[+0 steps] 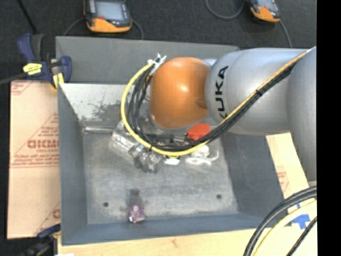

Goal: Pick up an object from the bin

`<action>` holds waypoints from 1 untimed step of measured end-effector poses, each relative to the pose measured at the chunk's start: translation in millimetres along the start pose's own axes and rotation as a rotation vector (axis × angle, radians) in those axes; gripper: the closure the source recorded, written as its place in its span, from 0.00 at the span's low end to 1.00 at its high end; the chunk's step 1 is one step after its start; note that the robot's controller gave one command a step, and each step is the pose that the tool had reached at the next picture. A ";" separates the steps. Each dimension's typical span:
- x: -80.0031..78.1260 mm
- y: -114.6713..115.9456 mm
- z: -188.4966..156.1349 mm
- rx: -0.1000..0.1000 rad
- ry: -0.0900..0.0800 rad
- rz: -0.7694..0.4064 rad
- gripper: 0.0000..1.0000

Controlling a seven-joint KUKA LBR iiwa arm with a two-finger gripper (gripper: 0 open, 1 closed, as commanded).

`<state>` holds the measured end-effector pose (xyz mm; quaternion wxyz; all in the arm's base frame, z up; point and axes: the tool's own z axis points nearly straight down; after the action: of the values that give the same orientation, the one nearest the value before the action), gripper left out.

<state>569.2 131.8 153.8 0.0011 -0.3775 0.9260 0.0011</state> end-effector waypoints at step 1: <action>19.0 34.2 16.2 -0.001 0.002 -0.039 1.00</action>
Offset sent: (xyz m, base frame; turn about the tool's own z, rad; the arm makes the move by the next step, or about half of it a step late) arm -0.0365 0.0105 -0.0157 -0.0357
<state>531.7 142.9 137.6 -0.0002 -0.3957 0.9184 0.0012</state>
